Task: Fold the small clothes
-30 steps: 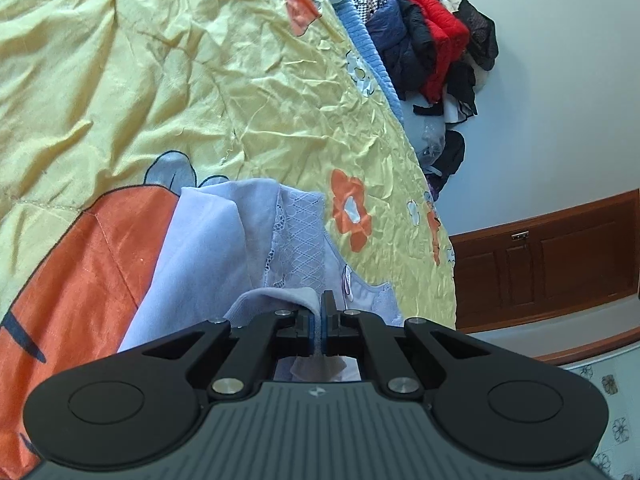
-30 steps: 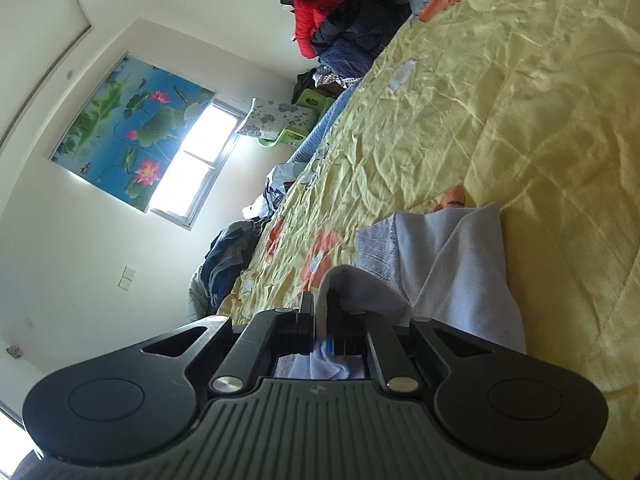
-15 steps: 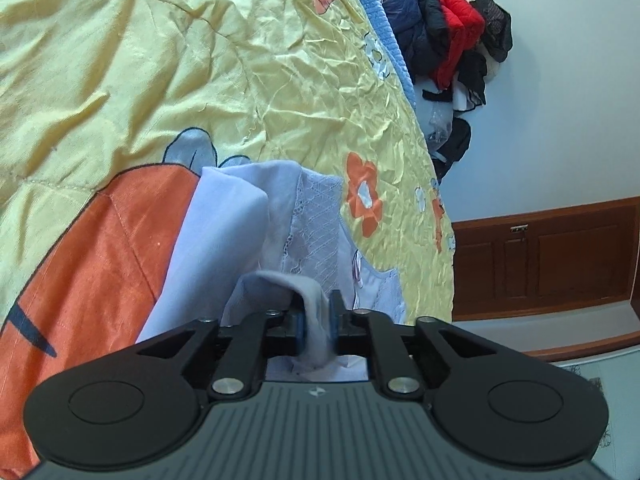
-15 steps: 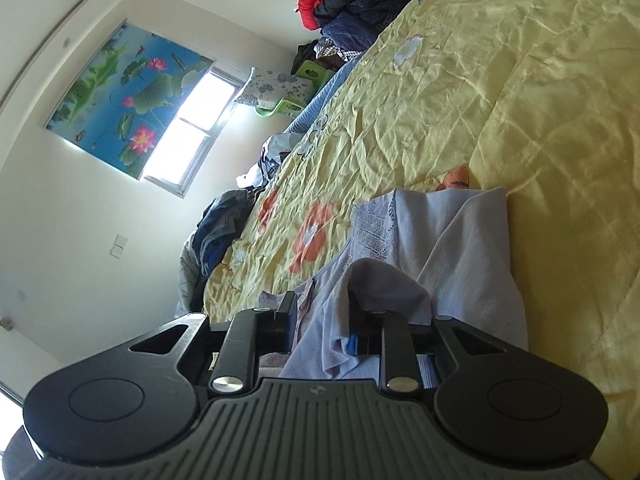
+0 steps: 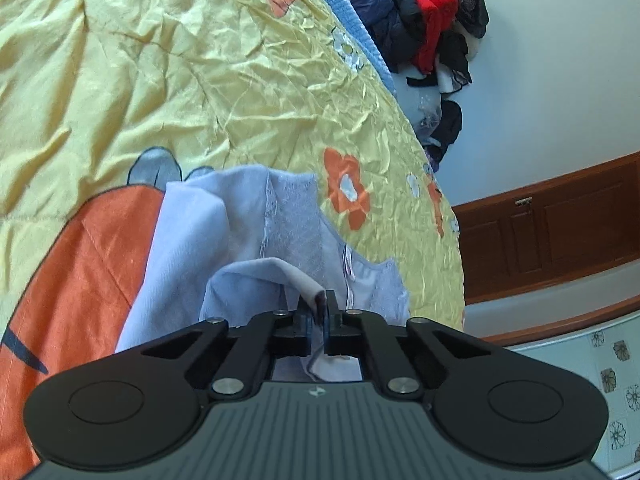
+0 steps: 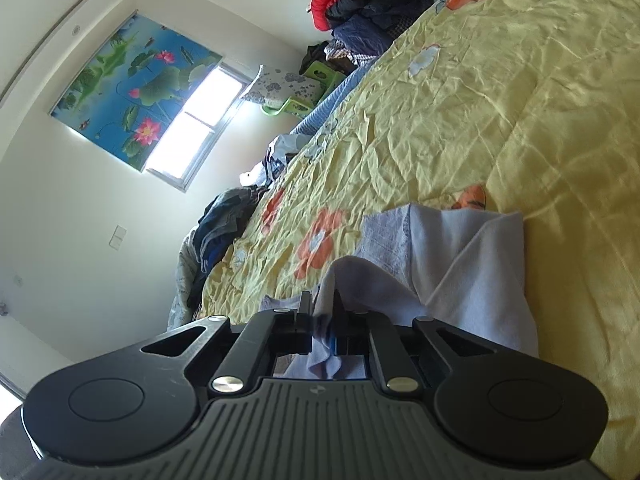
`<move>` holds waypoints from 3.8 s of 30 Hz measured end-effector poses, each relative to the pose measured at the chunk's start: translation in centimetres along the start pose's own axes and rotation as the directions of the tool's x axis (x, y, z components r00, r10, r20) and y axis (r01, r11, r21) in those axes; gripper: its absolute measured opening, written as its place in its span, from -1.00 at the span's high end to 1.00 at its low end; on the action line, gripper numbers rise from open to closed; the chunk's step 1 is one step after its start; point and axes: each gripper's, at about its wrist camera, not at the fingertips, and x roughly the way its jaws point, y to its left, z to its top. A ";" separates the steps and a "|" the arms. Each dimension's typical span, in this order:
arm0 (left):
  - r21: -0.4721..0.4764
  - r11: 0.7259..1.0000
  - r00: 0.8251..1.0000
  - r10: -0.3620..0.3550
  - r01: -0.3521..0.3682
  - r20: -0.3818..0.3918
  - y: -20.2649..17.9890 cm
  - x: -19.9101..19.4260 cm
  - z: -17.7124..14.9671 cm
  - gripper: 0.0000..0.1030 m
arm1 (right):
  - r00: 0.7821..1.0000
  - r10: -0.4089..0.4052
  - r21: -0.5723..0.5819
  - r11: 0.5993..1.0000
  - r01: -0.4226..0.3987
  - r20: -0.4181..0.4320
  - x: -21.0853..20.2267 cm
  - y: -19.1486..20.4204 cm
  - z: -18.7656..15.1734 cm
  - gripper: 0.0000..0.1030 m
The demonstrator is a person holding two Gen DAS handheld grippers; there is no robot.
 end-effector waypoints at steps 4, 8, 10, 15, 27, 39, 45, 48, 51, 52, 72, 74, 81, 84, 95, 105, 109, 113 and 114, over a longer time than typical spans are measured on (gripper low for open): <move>0.006 1.000 0.999 0.011 -0.012 0.052 -0.4 -0.1 1.1 0.93 | 1.000 -0.005 0.027 1.000 0.004 0.028 0.6 -0.7 1.0 0.78; 0.004 1.000 0.995 0.030 -0.031 0.094 -0.7 0.4 2.2 0.93 | 0.998 -0.018 0.059 0.998 0.014 0.055 1.4 -1.4 1.8 0.79; 0.008 0.999 0.994 0.033 -0.034 0.106 -0.8 1.0 2.7 0.93 | 0.997 -0.029 0.074 0.997 0.024 0.065 1.9 -1.8 2.1 0.79; -0.018 0.998 0.991 0.070 -0.068 0.115 -0.3 2.5 3.6 0.93 | 0.993 -0.074 0.099 0.993 0.065 0.090 2.9 -2.6 2.4 0.79; -0.054 0.997 0.987 0.068 -0.060 0.144 0.1 1.9 4.9 0.92 | 0.972 -0.148 0.101 0.986 0.131 0.183 1.9 -2.9 2.7 0.07; -0.007 0.998 0.988 0.060 -0.060 0.143 -1.4 1.1 3.4 0.88 | 0.908 0.049 -0.244 0.956 -0.163 -0.417 10.7 6.5 -3.3 -0.38; 0.047 0.992 0.989 0.111 -0.116 0.099 -1.5 1.7 2.0 0.86 | 0.972 -0.161 -0.361 0.928 0.089 -0.174 13.0 6.9 -1.0 -0.40; 0.113 0.979 0.983 0.159 -0.169 0.095 -2.1 1.9 1.4 0.82 | 0.983 -0.185 -0.354 0.920 0.169 -0.012 11.1 7.4 0.6 -0.43; 0.200 0.953 0.972 0.210 -0.228 0.109 -2.9 2.4 0.7 0.35 | 0.987 -0.163 -0.409 0.900 0.151 0.006 8.8 7.7 1.4 -0.46; 0.227 0.941 0.966 0.229 -0.251 0.117 -3.1 2.6 0.4 0.00 | 0.985 -0.175 -0.432 0.888 0.156 -0.003 8.1 7.6 1.5 -0.52; 0.523 0.657 0.840 0.422 -0.542 0.341 -6.5 3.8 -7.1 -0.27 | 0.918 -0.391 -0.629 0.730 0.267 -0.064 6.3 7.6 -3.3 -0.78; 0.535 0.634 0.829 0.438 -0.559 0.346 -6.3 4.0 -7.9 -0.27 | 0.891 -0.451 -0.644 0.696 0.317 -0.050 6.6 7.0 -3.6 -0.78; 0.546 0.609 0.818 0.449 -0.575 0.360 -5.4 3.7 -9.7 -0.36 | 0.896 -0.444 -0.611 0.706 0.358 0.012 4.2 7.1 -4.8 -0.78; 0.553 0.598 0.814 0.449 -0.580 0.369 -5.3 3.6 -10.3 -0.37 | 0.897 -0.442 -0.648 0.684 0.336 -0.002 3.7 7.8 -6.2 -0.78; 0.562 0.572 0.802 0.428 -0.598 0.417 -4.5 2.9 -12.4 -0.52 | 0.872 -0.489 -0.739 0.586 0.333 0.005 3.0 7.7 -10.5 -0.84; 0.536 0.563 0.772 0.369 -0.628 0.517 -3.3 2.6 -14.2 -0.72 | 0.894 -0.439 -0.736 0.576 0.355 0.087 2.5 7.0 -12.0 -0.99; 0.525 0.567 0.766 0.368 -0.634 0.528 -3.3 2.7 -14.2 -0.80 | 0.898 -0.431 -0.729 0.586 0.354 0.089 2.4 6.8 -12.0 -0.99; 0.508 0.583 0.764 0.371 -0.634 0.528 -3.0 2.7 -14.0 -0.88 | 0.899 -0.426 -0.720 0.591 0.364 0.104 2.1 6.8 -12.2 -0.99; 0.506 0.582 0.762 0.372 -0.636 0.530 -3.0 2.6 -14.0 -0.89 | 0.898 -0.427 -0.720 0.589 0.367 0.108 2.1 6.9 -12.2 -0.99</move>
